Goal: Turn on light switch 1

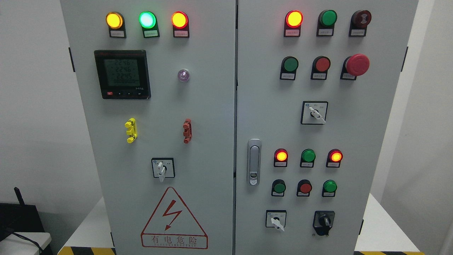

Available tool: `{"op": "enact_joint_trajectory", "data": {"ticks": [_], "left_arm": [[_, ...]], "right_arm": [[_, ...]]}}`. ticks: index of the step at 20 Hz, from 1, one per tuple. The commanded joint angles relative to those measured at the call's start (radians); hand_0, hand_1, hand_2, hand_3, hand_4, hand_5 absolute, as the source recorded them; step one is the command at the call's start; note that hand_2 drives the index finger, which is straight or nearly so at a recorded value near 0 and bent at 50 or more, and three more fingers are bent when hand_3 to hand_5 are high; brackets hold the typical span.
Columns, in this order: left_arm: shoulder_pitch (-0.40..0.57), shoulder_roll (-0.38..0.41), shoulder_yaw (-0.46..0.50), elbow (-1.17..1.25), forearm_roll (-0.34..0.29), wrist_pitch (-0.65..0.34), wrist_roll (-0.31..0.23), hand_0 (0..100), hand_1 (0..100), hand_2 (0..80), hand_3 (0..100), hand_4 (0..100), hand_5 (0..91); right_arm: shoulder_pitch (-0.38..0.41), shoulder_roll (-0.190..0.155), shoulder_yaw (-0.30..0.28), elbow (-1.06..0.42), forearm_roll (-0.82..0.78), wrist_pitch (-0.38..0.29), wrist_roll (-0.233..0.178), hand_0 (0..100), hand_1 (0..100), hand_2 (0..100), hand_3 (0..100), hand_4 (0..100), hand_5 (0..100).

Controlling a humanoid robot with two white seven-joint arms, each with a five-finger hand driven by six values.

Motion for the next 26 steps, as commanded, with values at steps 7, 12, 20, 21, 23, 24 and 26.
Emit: {"op": "enact_joint_trajectory", "data": {"ticks": [7, 12, 20, 21, 23, 24, 26], "left_arm": [[0.065, 0.037, 0.343, -0.591, 0.08, -0.108, -0.059, 23, 12, 10.3, 29, 42, 12.9], [0.068, 0.081, 0.343, -0.764, 0.209, -0.141, -0.108, 18, 21, 22.3, 40, 52, 28.6], [-0.01, 0.124, 0.33, -0.823, 0.26, -0.211, -0.267, 12, 31, 28.5, 47, 55, 38.7], [-0.013, 0.126, 0.318, -0.855, 0.258, -0.211, -0.268, 12, 31, 30.2, 48, 56, 39.7], [-0.019, 0.144, 0.268, -0.919, 0.258, -0.211, -0.264, 12, 32, 31.0, 49, 56, 40.6], [-0.021, 0.15, 0.245, -0.95, 0.258, -0.211, -0.26, 11, 32, 31.1, 49, 56, 41.6], [-0.021, 0.144, 0.199, -1.03, 0.258, -0.211, -0.249, 10, 33, 31.1, 49, 56, 42.6]], "right_arm": [[0.0, 0.0, 0.0, 0.0, -0.017, 0.001, -0.001, 12, 39, 0, 0, 0, 0], [0.0, 0.0, 0.0, 0.0, -0.017, -0.001, -0.001, 12, 39, 0, 0, 0, 0], [0.0, 0.0, 0.0, 0.0, -0.017, -0.001, -0.001, 12, 39, 0, 0, 0, 0], [0.0, 0.0, 0.0, 0.0, -0.017, 0.001, -0.001, 12, 39, 0, 0, 0, 0], [0.0, 0.0, 0.0, 0.0, -0.017, -0.001, -0.001, 12, 39, 0, 0, 0, 0], [0.0, 0.0, 0.0, 0.0, -0.017, -0.001, -0.001, 12, 39, 0, 0, 0, 0], [0.0, 0.0, 0.0, 0.0, -0.017, -0.001, -0.001, 12, 39, 0, 0, 0, 0]]}}
